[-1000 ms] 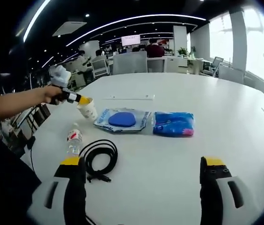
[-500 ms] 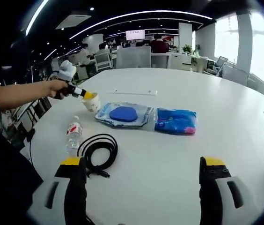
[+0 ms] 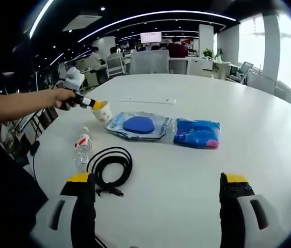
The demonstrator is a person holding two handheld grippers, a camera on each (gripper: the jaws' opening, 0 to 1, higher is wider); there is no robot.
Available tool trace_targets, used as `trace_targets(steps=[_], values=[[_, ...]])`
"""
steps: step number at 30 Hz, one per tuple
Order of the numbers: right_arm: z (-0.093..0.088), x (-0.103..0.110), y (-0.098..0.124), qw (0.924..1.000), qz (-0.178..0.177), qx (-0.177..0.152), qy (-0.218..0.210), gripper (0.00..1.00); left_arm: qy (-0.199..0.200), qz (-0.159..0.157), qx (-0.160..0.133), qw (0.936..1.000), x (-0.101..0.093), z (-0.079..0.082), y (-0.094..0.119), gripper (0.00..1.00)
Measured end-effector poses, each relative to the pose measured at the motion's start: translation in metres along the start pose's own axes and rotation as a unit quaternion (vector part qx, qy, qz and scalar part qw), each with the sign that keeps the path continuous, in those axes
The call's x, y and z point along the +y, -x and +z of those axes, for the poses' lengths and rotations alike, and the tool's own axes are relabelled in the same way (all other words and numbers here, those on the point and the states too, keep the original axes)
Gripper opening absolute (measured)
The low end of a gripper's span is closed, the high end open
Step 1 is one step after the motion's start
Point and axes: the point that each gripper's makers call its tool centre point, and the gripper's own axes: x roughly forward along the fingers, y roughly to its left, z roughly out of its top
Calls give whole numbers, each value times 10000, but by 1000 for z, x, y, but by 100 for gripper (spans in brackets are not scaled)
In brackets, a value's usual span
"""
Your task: Arrange the tabletop items into an orderly group along one side of the table until the central work area is clear of visible clutter.
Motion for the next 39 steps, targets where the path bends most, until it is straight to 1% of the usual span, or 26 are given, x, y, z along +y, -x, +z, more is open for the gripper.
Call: trace_targets(steps=[4, 8, 11, 16, 18, 21, 28, 30, 32, 33, 35, 39], values=[[2, 1, 0, 10000, 34, -58, -8, 97, -70, 2, -6, 10000, -2, -3, 5, 12], [4, 3, 0, 9999, 68, -79, 29, 97, -39, -60, -29, 10000, -4, -5, 12, 17], [5, 4, -1, 9999, 94, -66, 60, 97, -37, -146, -127, 9998, -5, -3, 14, 18], [7, 6, -1, 9999, 112, -98, 72, 97, 30, -133, -98, 9999, -4, -3, 15, 19], [6, 7, -1, 9999, 122, -73, 71, 97, 13, -115, -93, 9999, -4, -4, 15, 18], [3, 8, 0, 9999, 122, -57, 86, 97, -67, -50, -40, 10000, -1, -5, 11, 13], [-2, 4, 5, 10000, 51, -61, -12, 97, -146, -16, 0, 9999, 0, -4, 4, 12], [-3, 2, 6, 10000, 36, -59, -39, 97, -159, -21, -5, 9999, -1, -3, 1, 9], [-5, 2, 6, 10000, 21, -44, -62, 96, -237, 75, 5, 9997, 2, -2, -2, 3], [-5, 2, 6, 10000, 20, -43, -67, 96, -234, 87, 5, 9997, 2, -2, -3, 3], [-4, 2, 6, 10000, 20, -53, -82, 96, -165, 22, -19, 9999, -1, 0, -4, 3], [-4, 5, 4, 10000, 41, -45, -66, 96, -158, -34, -166, 9997, -5, 8, -5, 4]])
